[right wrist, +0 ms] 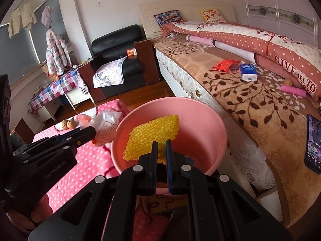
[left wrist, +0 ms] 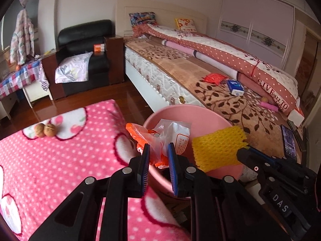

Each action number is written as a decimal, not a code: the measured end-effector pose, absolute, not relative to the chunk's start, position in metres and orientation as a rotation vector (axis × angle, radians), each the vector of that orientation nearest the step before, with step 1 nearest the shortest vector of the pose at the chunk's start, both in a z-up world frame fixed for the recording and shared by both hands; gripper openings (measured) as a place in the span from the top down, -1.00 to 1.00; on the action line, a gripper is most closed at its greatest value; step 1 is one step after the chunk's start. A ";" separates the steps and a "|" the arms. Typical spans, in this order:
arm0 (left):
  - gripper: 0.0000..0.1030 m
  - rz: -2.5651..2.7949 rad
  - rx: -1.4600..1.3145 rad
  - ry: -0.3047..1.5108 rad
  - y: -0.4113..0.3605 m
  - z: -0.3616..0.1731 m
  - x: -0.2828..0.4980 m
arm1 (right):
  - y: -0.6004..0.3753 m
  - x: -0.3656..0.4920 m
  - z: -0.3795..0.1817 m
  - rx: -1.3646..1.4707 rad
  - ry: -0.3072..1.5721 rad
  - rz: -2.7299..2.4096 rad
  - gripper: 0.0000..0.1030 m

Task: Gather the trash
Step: 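Carry the orange bag and yellow mesh net over the pink basin, then open both tools to drop the bag and mesh net into the basin, then lift both open tools up and away from the basin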

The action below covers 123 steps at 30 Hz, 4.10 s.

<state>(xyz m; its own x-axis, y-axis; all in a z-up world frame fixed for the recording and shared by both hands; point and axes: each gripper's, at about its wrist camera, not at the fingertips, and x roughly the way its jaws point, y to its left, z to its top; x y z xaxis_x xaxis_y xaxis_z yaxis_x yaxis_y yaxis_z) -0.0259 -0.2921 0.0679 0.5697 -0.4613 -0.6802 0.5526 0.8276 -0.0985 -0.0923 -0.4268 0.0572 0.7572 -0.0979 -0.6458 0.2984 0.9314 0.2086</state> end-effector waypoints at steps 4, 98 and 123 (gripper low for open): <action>0.66 -0.625 0.133 0.790 -0.304 0.058 -0.020 | -0.432 -0.087 0.053 0.319 0.690 -0.232 0.85; -0.07 -0.587 0.089 0.663 -0.260 0.097 -0.065 | -0.391 -0.109 0.065 0.302 0.631 -0.187 0.45; -0.05 -0.548 0.033 0.604 -0.213 0.112 -0.089 | -0.353 -0.130 0.083 0.269 0.550 -0.177 0.44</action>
